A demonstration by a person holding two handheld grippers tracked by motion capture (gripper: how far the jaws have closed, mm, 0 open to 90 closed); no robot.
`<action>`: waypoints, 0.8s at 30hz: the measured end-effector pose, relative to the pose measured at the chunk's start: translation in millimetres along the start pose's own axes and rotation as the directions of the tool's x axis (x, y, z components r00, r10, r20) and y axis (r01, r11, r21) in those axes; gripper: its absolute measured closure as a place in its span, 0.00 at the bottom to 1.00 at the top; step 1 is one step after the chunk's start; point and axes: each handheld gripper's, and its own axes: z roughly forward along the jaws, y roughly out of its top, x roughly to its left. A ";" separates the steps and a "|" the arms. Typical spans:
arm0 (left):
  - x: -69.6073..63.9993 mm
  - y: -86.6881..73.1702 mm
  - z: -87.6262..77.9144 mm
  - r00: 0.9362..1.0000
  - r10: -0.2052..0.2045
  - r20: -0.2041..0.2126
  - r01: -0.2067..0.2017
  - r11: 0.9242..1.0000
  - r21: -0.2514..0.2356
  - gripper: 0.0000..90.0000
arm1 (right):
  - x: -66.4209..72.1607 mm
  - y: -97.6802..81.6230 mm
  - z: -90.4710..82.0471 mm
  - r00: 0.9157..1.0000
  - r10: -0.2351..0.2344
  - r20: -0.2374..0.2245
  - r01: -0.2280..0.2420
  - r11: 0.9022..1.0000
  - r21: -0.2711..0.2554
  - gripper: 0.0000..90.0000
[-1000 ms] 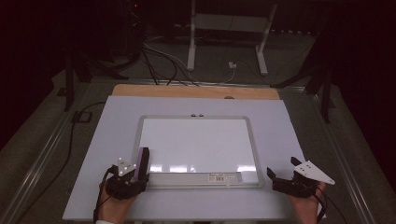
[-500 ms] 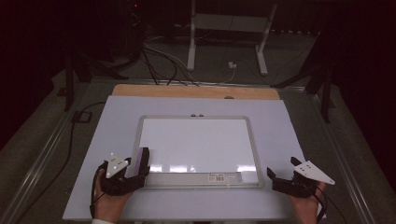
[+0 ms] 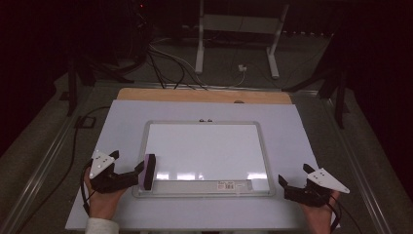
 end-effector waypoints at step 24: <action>25.9 -20.2 -14.6 0.996 -0.001 -0.095 -0.007 0.997 -0.079 0.01 | 1.5 0.7 -1.8 0.999 -0.005 -0.054 0.000 0.996 -0.093 0.02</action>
